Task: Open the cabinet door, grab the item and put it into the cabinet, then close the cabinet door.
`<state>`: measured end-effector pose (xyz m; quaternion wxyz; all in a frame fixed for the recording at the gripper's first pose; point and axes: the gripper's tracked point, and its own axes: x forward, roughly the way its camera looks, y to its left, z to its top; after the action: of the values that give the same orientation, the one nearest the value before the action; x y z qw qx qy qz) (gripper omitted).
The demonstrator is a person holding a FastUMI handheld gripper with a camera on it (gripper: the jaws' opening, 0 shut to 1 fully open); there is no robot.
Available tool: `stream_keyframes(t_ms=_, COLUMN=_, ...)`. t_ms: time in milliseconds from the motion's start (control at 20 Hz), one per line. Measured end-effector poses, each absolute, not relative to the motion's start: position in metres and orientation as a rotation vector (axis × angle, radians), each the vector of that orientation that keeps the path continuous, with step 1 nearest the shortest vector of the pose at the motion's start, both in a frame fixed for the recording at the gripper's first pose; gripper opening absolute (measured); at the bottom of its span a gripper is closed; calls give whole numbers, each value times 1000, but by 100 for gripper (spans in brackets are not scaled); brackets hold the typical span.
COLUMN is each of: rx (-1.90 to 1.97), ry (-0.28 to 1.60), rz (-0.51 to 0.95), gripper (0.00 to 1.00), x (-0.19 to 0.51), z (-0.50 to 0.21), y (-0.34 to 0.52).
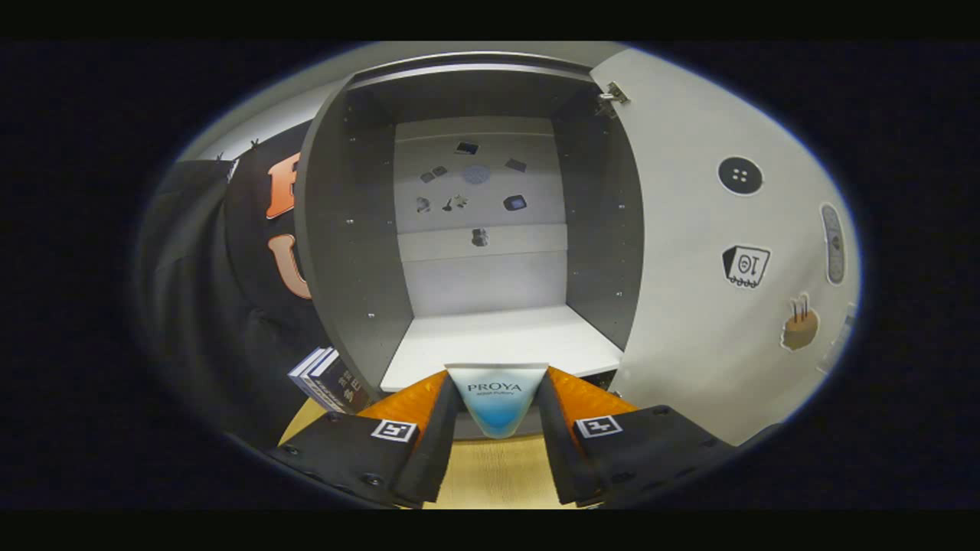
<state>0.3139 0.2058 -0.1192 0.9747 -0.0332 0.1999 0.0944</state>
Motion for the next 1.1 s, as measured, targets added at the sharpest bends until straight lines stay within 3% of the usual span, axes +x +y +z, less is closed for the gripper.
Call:
stream_keyframes(t_ms=350, rx=-60, ry=422, rz=214, gripper=61, x=369, z=-106, y=230)
stream_keyframes(t_ms=1100, rx=-113, ry=613, rz=218, gripper=62, x=434, z=-185, y=248)
